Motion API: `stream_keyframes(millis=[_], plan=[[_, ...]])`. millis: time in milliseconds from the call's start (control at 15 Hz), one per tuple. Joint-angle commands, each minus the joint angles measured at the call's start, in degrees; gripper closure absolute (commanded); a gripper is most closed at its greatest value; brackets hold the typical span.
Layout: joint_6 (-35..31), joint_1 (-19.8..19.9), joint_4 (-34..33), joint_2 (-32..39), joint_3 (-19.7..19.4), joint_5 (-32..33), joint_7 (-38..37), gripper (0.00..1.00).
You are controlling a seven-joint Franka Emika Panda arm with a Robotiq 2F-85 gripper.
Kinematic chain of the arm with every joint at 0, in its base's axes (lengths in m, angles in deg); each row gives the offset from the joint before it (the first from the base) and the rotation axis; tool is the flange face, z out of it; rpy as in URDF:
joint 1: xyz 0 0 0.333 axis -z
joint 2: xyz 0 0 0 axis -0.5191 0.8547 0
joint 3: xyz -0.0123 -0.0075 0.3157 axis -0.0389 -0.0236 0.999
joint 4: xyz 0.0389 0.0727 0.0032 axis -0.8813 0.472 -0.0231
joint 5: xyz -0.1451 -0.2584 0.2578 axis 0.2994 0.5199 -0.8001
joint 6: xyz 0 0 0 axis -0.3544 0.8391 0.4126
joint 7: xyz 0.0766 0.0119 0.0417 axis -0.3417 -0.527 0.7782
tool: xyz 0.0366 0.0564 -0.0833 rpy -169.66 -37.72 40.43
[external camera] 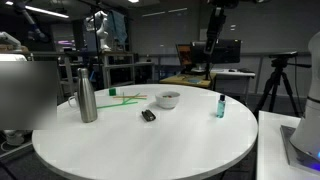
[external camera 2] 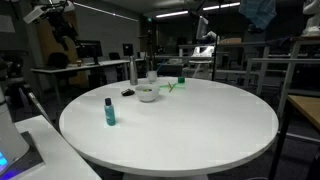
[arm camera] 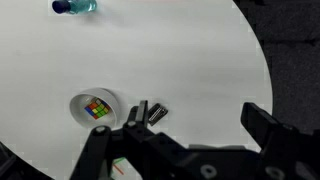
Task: Move the silver flask from the left to the right
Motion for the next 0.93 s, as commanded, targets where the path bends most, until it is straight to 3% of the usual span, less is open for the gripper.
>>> stream_keyframes(millis=[0,467,867], plan=[[0.10,-0.82,-0.10,0.25,-0.74,0.70,-0.56,0.00],[-1.23,0.50,-2.02,1.96,-0.99,3.23,0.63,0.00],[-3.56,3.85,-11.62,7.87,-2.00,13.66,4.92,0.00]])
